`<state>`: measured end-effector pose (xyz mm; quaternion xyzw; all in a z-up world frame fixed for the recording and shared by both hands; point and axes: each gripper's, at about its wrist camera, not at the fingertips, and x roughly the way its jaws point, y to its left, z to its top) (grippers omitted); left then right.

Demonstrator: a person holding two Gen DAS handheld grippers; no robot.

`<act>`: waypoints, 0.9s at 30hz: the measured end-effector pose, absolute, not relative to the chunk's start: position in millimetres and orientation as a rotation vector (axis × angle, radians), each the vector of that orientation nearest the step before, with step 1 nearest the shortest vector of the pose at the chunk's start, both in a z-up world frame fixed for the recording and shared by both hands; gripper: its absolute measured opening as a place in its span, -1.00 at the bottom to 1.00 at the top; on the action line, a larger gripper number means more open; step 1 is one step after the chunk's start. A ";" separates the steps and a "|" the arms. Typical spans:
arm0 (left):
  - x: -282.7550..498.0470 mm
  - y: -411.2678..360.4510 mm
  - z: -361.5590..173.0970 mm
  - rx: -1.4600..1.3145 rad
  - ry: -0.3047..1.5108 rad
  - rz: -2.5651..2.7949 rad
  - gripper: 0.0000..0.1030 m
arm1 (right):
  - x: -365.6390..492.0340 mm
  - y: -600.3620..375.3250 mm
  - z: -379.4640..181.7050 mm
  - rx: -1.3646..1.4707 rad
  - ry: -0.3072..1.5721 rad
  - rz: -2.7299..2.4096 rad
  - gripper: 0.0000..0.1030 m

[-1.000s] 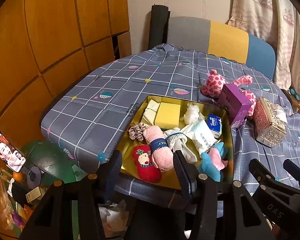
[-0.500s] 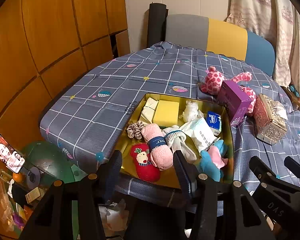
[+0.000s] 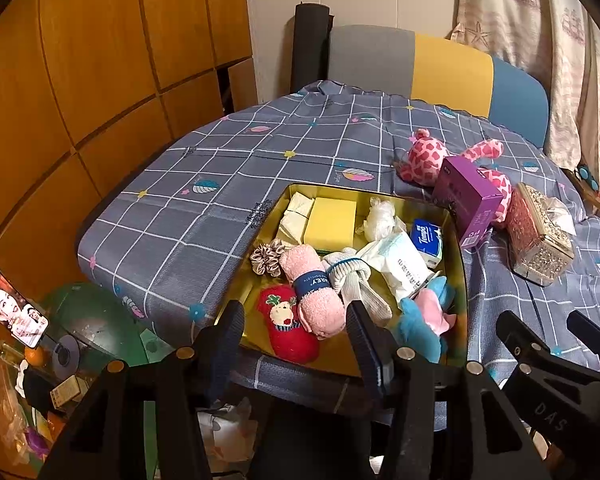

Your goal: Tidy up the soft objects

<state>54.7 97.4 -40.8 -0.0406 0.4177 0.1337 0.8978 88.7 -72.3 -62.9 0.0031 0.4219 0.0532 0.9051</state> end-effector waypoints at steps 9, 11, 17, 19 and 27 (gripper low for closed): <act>56.3 96.9 -41.6 -0.078 0.869 0.271 0.04 | 90.4 -72.6 -65.1 0.009 0.876 0.109 0.99; 57.2 96.4 -41.9 -0.078 0.871 0.269 0.04 | 91.0 -73.2 -65.4 0.011 0.876 0.106 0.99; 61.1 94.8 -45.1 -0.080 0.885 0.261 0.04 | 93.4 -76.1 -67.4 0.021 0.884 0.106 0.99; 62.0 94.0 -45.9 -0.077 0.888 0.260 0.04 | 93.9 -76.8 -68.3 0.022 0.887 0.105 1.00; 66.1 91.6 -48.4 -0.059 0.892 0.268 0.04 | 98.0 -82.1 -71.9 0.027 0.891 0.102 0.99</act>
